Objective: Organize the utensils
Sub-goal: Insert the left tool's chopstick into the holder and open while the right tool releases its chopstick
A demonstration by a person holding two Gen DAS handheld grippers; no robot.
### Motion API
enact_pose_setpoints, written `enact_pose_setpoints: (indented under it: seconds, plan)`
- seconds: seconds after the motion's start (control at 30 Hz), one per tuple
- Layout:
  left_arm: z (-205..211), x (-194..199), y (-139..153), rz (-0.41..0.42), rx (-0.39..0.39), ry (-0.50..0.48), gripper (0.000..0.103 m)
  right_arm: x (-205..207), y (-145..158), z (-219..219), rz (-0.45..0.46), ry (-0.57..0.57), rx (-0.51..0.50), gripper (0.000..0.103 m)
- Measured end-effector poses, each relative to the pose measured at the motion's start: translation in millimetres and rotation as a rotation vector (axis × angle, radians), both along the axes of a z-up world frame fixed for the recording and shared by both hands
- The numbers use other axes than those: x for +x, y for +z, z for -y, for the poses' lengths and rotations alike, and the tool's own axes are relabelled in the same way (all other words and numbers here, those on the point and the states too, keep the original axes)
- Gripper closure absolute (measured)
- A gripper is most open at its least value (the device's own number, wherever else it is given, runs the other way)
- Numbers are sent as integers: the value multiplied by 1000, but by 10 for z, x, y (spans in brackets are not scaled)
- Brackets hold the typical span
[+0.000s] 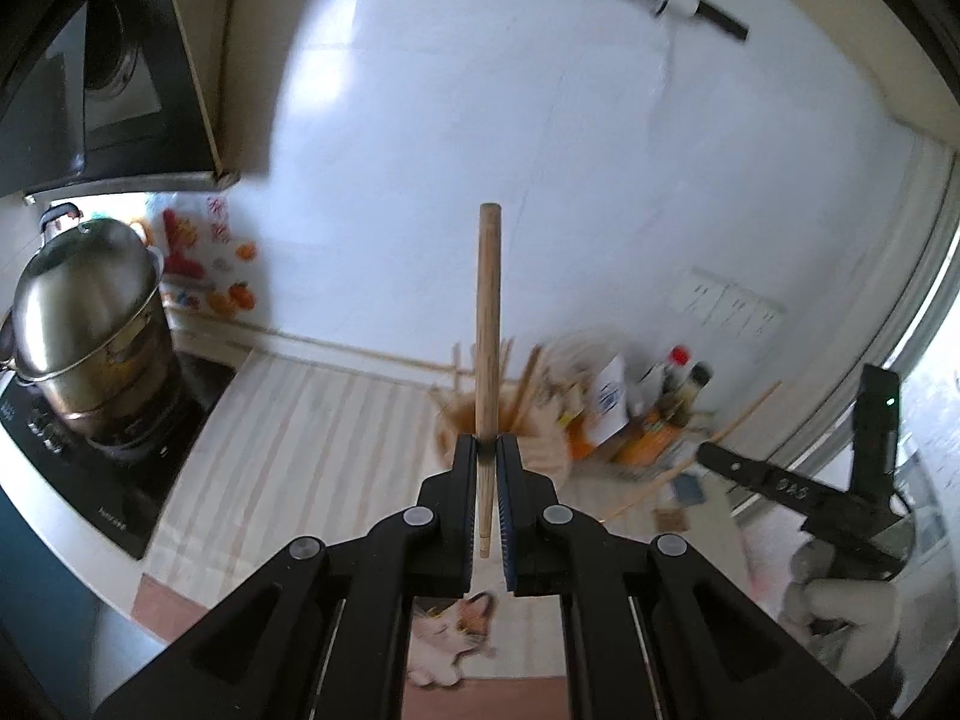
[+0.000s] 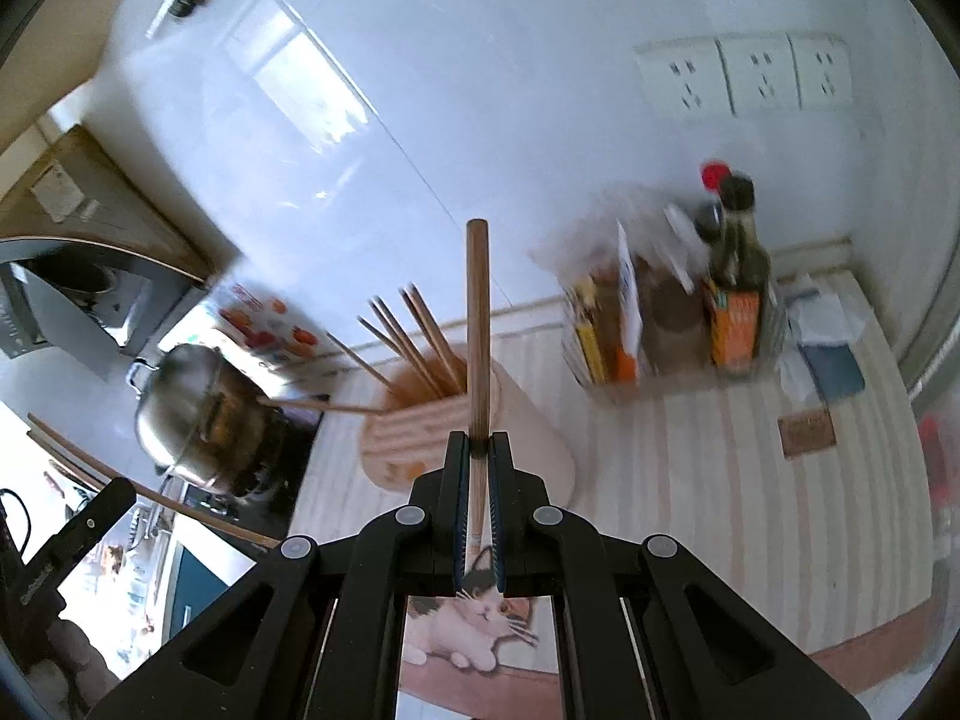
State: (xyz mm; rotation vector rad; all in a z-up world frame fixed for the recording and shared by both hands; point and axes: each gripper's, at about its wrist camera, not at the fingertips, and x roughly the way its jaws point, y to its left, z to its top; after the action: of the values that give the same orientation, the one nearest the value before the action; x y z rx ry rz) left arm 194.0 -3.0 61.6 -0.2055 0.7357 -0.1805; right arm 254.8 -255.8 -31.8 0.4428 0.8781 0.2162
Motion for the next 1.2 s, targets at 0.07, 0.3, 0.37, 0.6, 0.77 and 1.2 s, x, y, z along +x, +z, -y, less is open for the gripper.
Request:
enact_pose_setpoints:
  seconds: [0.07, 0.3, 0.37, 0.6, 0.77, 1.2]
  plan:
    - [52, 71, 92, 27, -15, -2, 99, 45, 142, -6, 26, 5, 0, 97]
    - [93, 568, 90, 61, -45, 35, 99, 361, 486, -1, 103, -26, 13, 97]
    - [91, 740, 15, 44, -45, 48, 99, 517, 510, -20, 109, -41, 13, 97]
    - [120, 1274, -367, -49, -22, 66, 99, 1002, 288, -109, 63, -67, -1, 97]
    - [142, 1497, -631, -110, -5, 74, 99, 1230, 55, -199, 7, -61, -31, 97]
    - [188, 1165, -421, -82, 93, 130, 8, 1234, -192, -382, -74, 6, -92, 47]
